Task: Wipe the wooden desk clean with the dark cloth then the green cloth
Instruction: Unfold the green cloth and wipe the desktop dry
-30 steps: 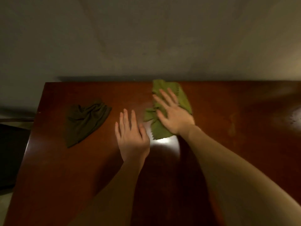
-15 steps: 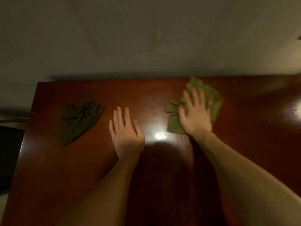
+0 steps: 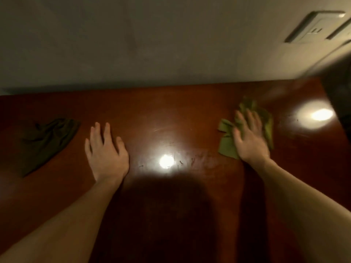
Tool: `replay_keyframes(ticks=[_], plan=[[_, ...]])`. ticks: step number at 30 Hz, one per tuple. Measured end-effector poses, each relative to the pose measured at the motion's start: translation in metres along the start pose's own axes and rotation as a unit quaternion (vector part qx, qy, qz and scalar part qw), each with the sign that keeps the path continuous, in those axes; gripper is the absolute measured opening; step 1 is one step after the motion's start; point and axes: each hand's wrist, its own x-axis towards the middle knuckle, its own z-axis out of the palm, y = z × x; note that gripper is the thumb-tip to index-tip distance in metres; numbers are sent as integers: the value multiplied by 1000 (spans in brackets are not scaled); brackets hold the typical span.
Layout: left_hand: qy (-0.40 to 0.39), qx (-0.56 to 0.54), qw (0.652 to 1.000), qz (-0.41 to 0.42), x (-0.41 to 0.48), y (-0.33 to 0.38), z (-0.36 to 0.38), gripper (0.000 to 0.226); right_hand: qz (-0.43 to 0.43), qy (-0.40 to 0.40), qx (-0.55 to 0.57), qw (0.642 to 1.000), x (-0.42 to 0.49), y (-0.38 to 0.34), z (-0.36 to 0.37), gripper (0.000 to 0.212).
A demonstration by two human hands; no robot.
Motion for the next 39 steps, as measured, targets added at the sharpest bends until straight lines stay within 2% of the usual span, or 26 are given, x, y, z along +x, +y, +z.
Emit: replay_keyframes(ticks=[3, 6, 9, 12, 14, 18, 21, 23, 27, 33, 36, 39], plan=[[10, -7, 1000, 2, -3, 1, 3, 58, 100, 36, -43, 993, -47, 54, -2, 72], [15, -5, 1000, 4, -4, 5, 1, 57, 129, 39, -46, 990, -81, 32, 14, 76], [40, 20, 999, 1, -12, 12, -4, 51, 9, -3, -59, 998, -107, -26, 33, 73], [55, 45, 995, 75, -26, 24, -7, 46, -101, -41, -7, 994, -124, -77, 47, 68], [30, 10, 995, 92, -37, 52, -2, 51, -121, -44, 42, 991, -114, -86, 47, 66], [-48, -56, 993, 90, -72, 146, 21, 58, -119, -34, 64, 990, -83, -82, 44, 65], [-36, -85, 996, 8, -82, 193, 40, 57, -95, -3, 69, 993, -48, -78, 39, 64], [-15, -83, 996, -26, -78, 201, 54, 60, -74, 13, 74, 994, -21, -71, 33, 65], [1, -16, 1000, -1, -78, 200, 70, 65, -51, 30, 82, 995, 43, -62, 20, 65], [-5, -17, 1000, -9, -78, 204, 76, 65, -13, 33, 77, 996, 122, -42, 0, 67], [-16, -20, 999, -22, -76, 206, 75, 65, -22, 29, 51, 998, 125, -39, -1, 67], [-4, -28, 999, -20, -75, 207, 72, 64, -8, 27, 59, 998, 87, -36, 2, 66]])
